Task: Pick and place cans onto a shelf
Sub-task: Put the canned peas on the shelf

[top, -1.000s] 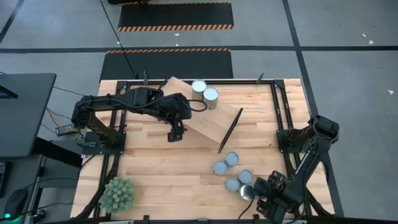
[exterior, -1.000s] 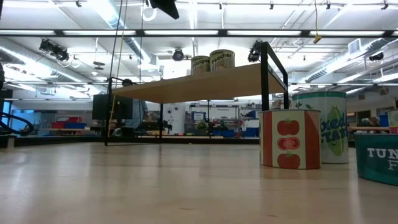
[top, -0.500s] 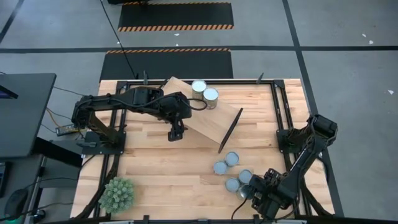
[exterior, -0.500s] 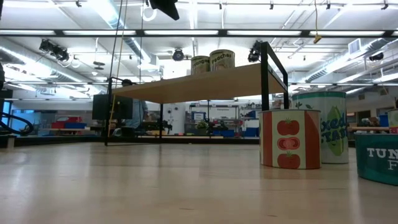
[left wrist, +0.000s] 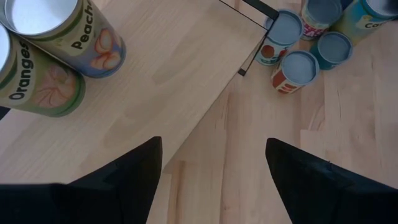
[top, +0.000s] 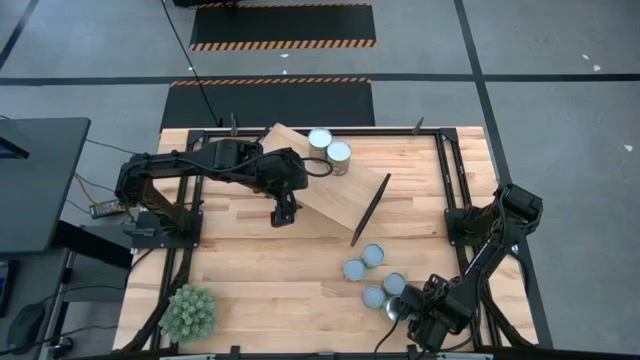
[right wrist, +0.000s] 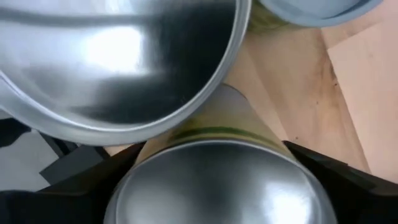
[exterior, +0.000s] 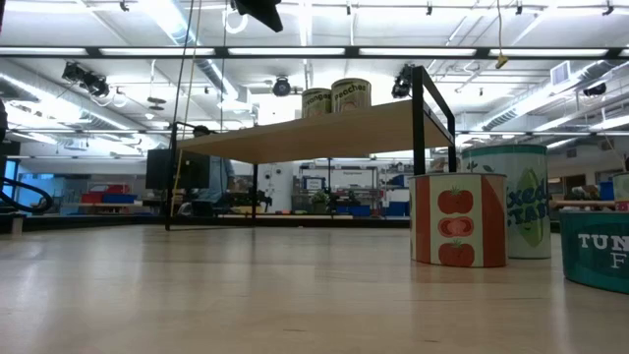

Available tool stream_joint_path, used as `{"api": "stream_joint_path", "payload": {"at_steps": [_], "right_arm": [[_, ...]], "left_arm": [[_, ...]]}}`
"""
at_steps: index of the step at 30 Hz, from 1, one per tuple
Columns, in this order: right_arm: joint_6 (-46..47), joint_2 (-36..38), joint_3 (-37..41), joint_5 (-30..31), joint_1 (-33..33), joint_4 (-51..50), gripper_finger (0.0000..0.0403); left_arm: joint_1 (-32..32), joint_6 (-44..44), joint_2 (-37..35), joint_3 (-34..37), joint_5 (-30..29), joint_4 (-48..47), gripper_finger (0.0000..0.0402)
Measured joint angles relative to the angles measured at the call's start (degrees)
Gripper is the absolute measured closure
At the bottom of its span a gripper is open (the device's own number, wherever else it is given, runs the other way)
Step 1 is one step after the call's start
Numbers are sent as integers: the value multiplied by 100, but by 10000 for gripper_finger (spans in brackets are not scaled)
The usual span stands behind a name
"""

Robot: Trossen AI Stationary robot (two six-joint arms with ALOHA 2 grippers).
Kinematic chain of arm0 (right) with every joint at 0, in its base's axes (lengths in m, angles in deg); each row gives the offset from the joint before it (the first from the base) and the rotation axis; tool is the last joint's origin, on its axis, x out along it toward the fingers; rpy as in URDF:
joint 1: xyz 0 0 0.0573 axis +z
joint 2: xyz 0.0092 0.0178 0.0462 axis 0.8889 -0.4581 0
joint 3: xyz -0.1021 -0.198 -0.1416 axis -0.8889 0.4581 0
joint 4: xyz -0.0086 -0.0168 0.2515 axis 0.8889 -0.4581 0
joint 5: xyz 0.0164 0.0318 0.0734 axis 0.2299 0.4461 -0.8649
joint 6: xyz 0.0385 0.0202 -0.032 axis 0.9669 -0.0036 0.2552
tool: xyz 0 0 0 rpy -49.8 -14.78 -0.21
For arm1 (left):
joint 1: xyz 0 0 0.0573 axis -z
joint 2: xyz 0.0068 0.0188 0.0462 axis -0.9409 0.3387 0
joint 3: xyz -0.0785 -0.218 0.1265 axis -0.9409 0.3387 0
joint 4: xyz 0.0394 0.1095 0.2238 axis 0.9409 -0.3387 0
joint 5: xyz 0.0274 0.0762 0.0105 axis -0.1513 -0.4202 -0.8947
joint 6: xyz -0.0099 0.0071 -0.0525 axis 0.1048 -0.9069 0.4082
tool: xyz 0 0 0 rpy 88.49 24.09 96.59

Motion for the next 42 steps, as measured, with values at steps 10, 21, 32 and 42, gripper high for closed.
{"api": "stream_joint_path", "payload": {"at_steps": [10,21,32,42], "right_arm": [[-270,41,0,-21,-7,-259,95],[-769,1403,7,576,-56,-1201,90],[-1666,2410,-195,576,-985,-1809,90],[-2988,2608,-1409,800,-2935,-3469,90]], "left_arm": [[0,0,0,0,-44,0,111],[9,-853,0,0,783,113,111],[52,-641,0,0,608,699,111],[0,-1192,-211,-2,608,862,111]]}}
